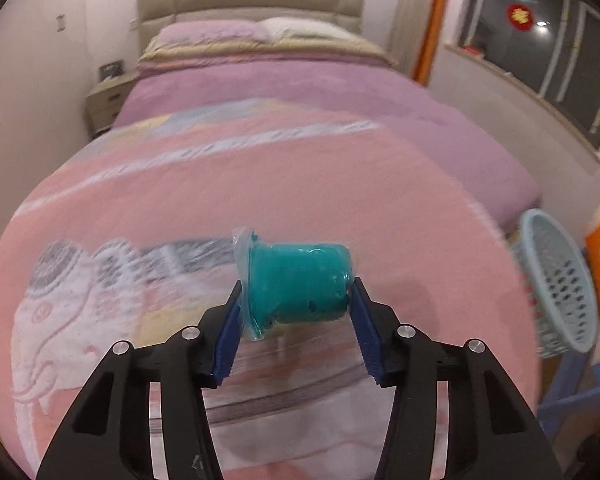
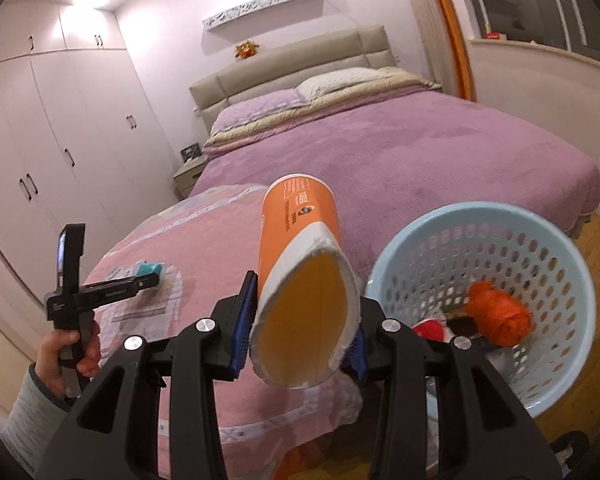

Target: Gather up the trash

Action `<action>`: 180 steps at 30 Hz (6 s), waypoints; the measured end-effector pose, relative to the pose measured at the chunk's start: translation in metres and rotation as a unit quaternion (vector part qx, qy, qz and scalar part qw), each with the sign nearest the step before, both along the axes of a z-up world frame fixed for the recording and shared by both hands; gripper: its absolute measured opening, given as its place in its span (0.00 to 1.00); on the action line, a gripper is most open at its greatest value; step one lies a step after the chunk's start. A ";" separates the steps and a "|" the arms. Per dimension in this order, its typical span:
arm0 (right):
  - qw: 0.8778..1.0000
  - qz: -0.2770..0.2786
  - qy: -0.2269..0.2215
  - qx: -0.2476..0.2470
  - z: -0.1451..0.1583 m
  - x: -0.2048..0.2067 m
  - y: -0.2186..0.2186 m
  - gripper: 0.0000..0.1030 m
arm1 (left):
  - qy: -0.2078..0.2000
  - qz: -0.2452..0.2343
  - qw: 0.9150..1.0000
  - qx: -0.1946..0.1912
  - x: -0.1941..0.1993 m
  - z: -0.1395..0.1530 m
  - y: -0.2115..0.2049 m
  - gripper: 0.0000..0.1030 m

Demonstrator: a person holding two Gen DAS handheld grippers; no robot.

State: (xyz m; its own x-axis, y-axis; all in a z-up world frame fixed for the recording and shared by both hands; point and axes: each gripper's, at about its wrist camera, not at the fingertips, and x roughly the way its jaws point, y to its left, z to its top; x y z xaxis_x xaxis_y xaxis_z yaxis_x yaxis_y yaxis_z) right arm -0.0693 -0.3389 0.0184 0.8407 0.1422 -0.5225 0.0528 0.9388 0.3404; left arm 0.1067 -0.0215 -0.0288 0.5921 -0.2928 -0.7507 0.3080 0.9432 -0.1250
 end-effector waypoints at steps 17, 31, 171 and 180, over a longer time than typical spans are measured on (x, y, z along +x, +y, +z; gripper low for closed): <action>0.970 -0.228 0.084 0.001 -0.025 0.004 -0.100 0.45 | -0.006 -0.275 0.959 -0.071 -0.053 0.021 -0.262 0.63; 0.976 -0.202 0.077 0.003 -0.031 -0.017 -0.093 0.51 | -0.019 -0.224 0.970 -0.098 -0.048 0.024 -0.198 0.80; 0.962 -0.200 -0.004 -0.184 -0.003 -0.021 0.068 0.58 | -0.207 -0.024 0.978 -0.024 -0.139 0.045 -0.052 0.93; 0.963 -0.192 -0.005 -0.189 0.003 -0.019 0.079 0.58 | -0.193 -0.013 0.981 -0.016 -0.135 0.052 -0.037 0.93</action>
State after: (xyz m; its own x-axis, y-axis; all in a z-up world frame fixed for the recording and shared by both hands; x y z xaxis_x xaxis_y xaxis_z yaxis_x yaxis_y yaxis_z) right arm -0.0881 -0.2600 0.0211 0.7980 -0.3796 -0.4680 0.4201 0.9073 -0.0195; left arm -0.0280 -0.0586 0.0234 0.8225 -0.3310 -0.4625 0.3622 0.9318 -0.0227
